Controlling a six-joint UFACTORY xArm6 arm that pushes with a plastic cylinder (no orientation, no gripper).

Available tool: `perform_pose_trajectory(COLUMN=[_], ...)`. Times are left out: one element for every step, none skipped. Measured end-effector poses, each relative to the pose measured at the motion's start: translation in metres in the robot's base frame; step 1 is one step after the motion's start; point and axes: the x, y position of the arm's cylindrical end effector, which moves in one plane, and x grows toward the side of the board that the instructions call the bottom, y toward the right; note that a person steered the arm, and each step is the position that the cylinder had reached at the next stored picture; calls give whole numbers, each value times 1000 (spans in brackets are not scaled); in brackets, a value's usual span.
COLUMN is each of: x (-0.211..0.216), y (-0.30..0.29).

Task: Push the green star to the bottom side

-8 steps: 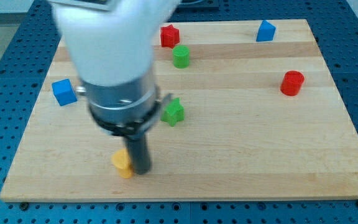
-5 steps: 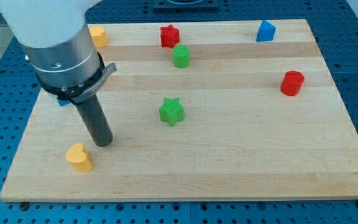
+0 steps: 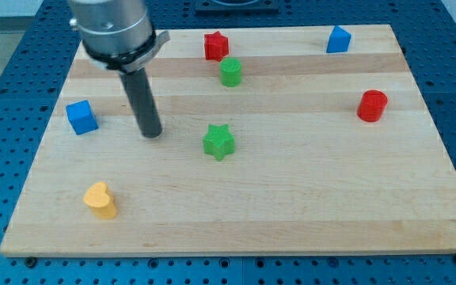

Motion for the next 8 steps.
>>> perform_pose_trajectory(x=[-19,-20,10,62,85,34,48,94], y=[36,92,94,109,109,108,70,109])
